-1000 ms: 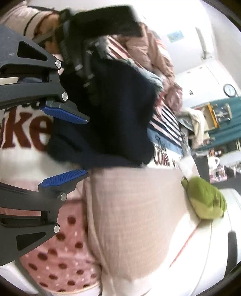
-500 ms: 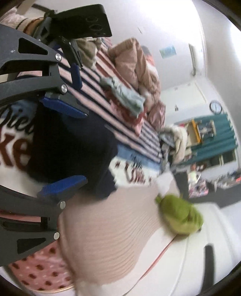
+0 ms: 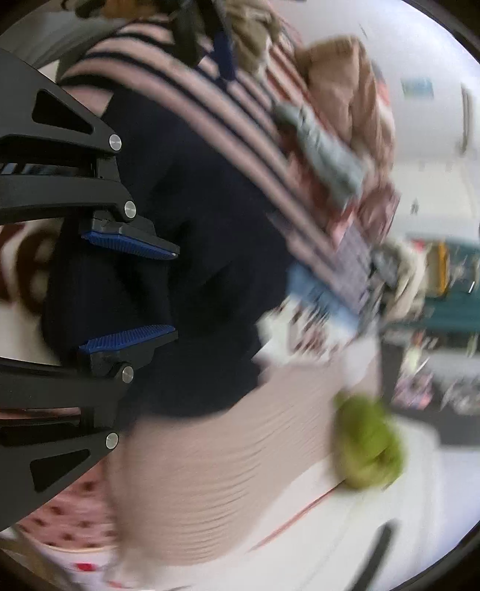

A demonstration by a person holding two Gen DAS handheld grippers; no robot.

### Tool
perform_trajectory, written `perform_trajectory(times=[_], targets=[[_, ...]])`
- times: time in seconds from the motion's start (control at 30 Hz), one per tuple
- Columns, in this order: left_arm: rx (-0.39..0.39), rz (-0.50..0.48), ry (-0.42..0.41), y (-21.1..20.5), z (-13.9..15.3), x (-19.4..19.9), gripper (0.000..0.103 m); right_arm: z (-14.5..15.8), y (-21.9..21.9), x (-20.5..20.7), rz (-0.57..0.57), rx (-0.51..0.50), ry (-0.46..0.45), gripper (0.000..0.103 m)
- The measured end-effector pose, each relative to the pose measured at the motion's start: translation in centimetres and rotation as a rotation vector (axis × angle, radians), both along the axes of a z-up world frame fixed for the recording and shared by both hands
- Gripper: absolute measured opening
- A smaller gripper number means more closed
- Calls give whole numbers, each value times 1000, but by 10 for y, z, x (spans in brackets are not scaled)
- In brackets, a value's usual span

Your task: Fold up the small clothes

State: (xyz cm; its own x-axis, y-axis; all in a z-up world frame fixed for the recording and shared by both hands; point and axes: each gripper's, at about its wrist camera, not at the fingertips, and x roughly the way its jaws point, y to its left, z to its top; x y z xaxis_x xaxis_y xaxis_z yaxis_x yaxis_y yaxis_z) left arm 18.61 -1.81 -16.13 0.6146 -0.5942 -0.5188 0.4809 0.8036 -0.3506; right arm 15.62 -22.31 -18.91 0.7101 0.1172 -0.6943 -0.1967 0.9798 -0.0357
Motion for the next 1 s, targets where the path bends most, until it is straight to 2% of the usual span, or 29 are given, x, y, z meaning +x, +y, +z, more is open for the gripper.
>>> perform_trajectory(times=[0.07,0.13,0.2,0.27,0.33,0.4,0.43,0.5,0.6,0.63,0.67,0.7,0.73,0.83,0.9,1.0], targets=[[-6,-11,18,-3,-5,7,84,-20,-25,-7,-51,22,60,20],[-22,-25,35,-6,-11,13,85,-36,-42,-14,-76,63,112,19],[-43,-32,59,-9,-16,19,85,-37,-46,-19,-71,63,120,17],[-56,-32,82,-10,-20,23,85,-22,-48,-20,-56,98,105,17],[-60,-32,83,-9,-22,24,85,4,-50,-20,-19,176,48,25],[-63,-30,86,-8,-23,25,85,32,-44,-12,40,217,-10,49],[-66,-28,90,-8,-23,25,85,42,-36,-3,74,208,-20,55],[-74,-23,92,-6,-23,25,85,47,-13,21,145,162,24,69],[-77,-17,94,-2,-24,25,85,26,17,71,212,105,185,71],[-77,-18,97,-1,-25,24,85,16,20,87,219,121,242,66],[-77,-20,101,0,-25,24,85,6,20,100,230,157,292,30],[-76,-26,108,1,-27,25,85,-2,18,108,241,188,336,10],[-73,-31,111,2,-28,25,85,-4,14,109,235,192,334,10],[-77,-44,115,3,-29,29,86,19,-9,87,206,141,171,9],[-102,-54,129,2,-31,35,86,28,-41,76,145,210,154,9],[-161,-105,157,-6,-34,44,92,18,-65,61,60,143,138,9]])
